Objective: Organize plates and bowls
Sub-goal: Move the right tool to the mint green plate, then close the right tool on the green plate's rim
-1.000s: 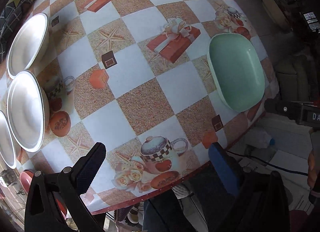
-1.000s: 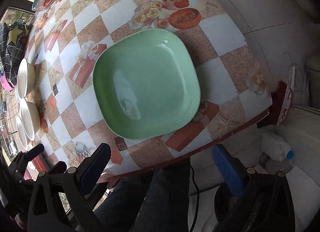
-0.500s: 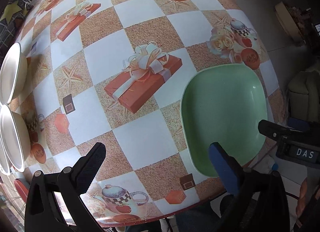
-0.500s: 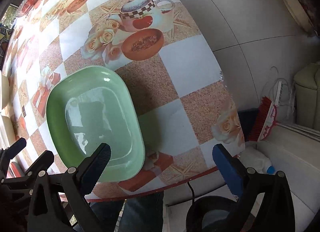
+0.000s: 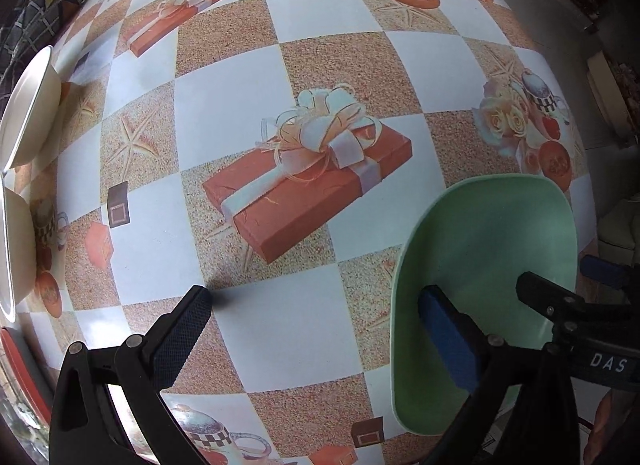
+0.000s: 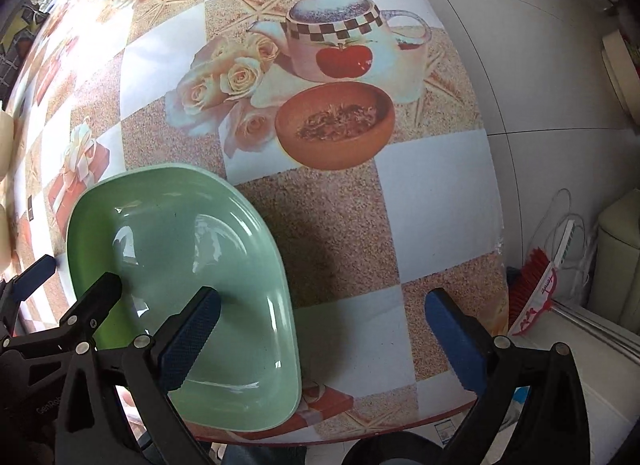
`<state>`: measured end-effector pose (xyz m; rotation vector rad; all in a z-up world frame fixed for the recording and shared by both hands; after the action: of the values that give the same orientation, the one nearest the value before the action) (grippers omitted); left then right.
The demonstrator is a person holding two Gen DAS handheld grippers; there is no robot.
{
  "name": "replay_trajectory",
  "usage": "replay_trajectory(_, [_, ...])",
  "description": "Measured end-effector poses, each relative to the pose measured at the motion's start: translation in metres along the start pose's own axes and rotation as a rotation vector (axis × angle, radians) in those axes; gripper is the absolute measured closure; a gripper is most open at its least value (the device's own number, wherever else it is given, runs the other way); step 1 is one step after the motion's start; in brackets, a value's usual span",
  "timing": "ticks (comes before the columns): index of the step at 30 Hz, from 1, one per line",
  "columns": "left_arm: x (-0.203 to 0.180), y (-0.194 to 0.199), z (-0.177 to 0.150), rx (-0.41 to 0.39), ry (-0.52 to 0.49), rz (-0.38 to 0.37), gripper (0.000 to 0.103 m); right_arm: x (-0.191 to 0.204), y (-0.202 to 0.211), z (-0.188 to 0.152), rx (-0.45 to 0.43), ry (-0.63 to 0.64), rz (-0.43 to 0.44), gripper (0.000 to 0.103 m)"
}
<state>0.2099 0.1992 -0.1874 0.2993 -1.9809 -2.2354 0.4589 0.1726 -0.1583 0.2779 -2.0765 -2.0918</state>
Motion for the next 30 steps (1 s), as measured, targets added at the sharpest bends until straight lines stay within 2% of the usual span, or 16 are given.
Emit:
replay_trajectory(3, [0.004, 0.003, -0.004, -0.041, 0.02, -0.001, 0.0, 0.002, 0.0, 0.0, -0.02, 0.034, 0.007, 0.0])
replay_trajectory(7, [0.009, 0.005, -0.007, -0.093, 0.056, 0.001, 0.0, 0.001, 0.001, -0.001, -0.061, 0.005, 0.01, 0.0])
replay_trajectory(10, [0.014, 0.008, -0.026, -0.138, 0.093, 0.006, 0.0, 0.0, 0.0, 0.001, -0.052, -0.007, 0.005, 0.0])
replay_trajectory(14, [0.015, 0.008, -0.028, -0.12, 0.094, 0.005, 0.0, -0.001, -0.001, 0.005, -0.006, -0.003, 0.007, 0.0])
replay_trajectory(18, [0.015, 0.004, -0.023, -0.101, 0.083, 0.001, 0.001, 0.003, 0.003, 0.005, -0.004, 0.002, 0.005, 0.003])
replay_trajectory(21, [0.017, 0.006, -0.014, -0.093, 0.067, -0.004, 0.002, 0.017, 0.011, 0.003, -0.019, 0.039, 0.015, 0.02])
replay_trajectory(23, [0.017, 0.006, -0.014, -0.085, 0.063, -0.008, 0.004, 0.032, 0.017, 0.002, -0.027, 0.07, 0.031, 0.043])
replay_trajectory(25, [0.014, 0.017, -0.02, -0.089, 0.048, -0.002, 0.012, 0.045, 0.019, 0.0, -0.019, 0.095, 0.036, 0.059])
replay_trajectory(27, [0.012, 0.026, -0.024, -0.105, 0.031, -0.016, 0.032, 0.055, 0.018, -0.002, -0.001, 0.085, 0.057, 0.061])
replay_trajectory(28, [0.01, 0.028, -0.024, -0.109, 0.013, -0.026, 0.037, 0.061, 0.019, -0.004, 0.004, 0.091, 0.068, 0.07])
replay_trajectory(29, [0.008, 0.031, -0.026, -0.113, -0.007, -0.036, 0.048, 0.07, 0.018, -0.006, 0.016, 0.1, 0.096, 0.079])
replay_trajectory(30, [0.006, 0.036, -0.029, -0.122, -0.024, -0.028, 0.054, 0.079, 0.017, -0.009, 0.027, 0.116, 0.1, 0.081])
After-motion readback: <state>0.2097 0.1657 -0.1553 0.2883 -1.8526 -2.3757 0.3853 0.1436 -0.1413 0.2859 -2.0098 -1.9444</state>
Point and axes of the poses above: each gripper's, at about its wrist camera, not at the fingertips, and y roughly against the way its jaws point, x to its left, z to its top, the point moved 7 cm from there along -y, roughly the way its jaws point, and after that the axes turned 3 degrees about -x, right-handed, at the moved point
